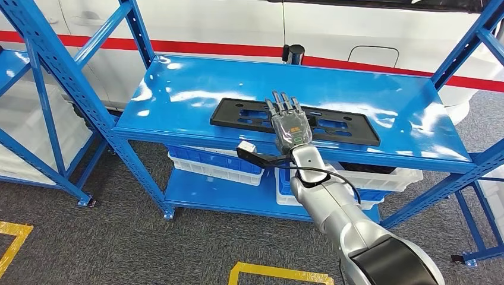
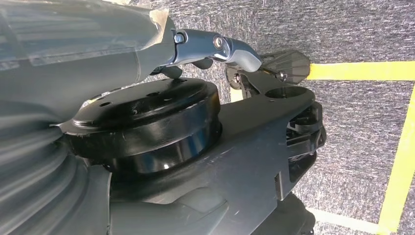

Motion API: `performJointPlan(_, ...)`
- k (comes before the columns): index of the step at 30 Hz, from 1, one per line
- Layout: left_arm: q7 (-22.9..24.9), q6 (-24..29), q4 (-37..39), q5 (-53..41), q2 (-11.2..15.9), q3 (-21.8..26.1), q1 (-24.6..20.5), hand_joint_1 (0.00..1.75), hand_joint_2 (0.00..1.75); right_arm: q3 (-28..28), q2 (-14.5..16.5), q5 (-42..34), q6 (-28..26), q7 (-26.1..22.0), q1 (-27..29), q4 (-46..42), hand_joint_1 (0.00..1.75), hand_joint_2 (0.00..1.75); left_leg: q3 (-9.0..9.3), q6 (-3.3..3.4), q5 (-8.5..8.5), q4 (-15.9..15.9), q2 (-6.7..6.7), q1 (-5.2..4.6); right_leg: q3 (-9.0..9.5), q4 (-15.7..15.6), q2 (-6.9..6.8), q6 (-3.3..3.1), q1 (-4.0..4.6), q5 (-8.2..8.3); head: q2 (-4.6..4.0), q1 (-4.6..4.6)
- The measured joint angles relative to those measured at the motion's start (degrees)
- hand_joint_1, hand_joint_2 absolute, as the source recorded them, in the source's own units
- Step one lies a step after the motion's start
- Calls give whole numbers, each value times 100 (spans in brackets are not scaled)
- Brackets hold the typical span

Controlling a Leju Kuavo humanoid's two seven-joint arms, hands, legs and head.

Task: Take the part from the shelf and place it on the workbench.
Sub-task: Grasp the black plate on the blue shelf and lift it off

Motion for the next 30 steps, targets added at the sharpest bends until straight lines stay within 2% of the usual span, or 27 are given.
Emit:
performJointPlan(10,-22,-33,0,26,-7,2,0,0,175,-117,-68,-72,140,191,43,162,0,175,4,0,0,0,0,-1,2,-1,0,0,-1,0,0,-1)
performJointPlan(11,-27,-37,0,26,-7,2,0,0,175,-132,-74,-71,141,205,41,168,35,175,5,0,0,0,0,-1,3,-1,0,0,-1,0,0,-2)
performJointPlan(14,-43,-51,0,15,-7,2,0,0,175,-187,-93,-67,135,242,37,188,166,175,7,0,0,1,0,-1,4,-1,0,0,-1,0,0,-1)
performJointPlan(15,-50,-59,0,4,-6,2,1,0,175,-220,-102,-80,129,245,38,197,175,175,7,0,0,1,-1,-1,4,-1,0,0,-1,0,0,-1)
performJointPlan(30,-97,-98,0,-25,1,2,1,0,175,-652,-206,-228,28,106,44,256,175,175,1,0,0,1,-1,-1,-2,-1,0,1,-1,0,0,-1)
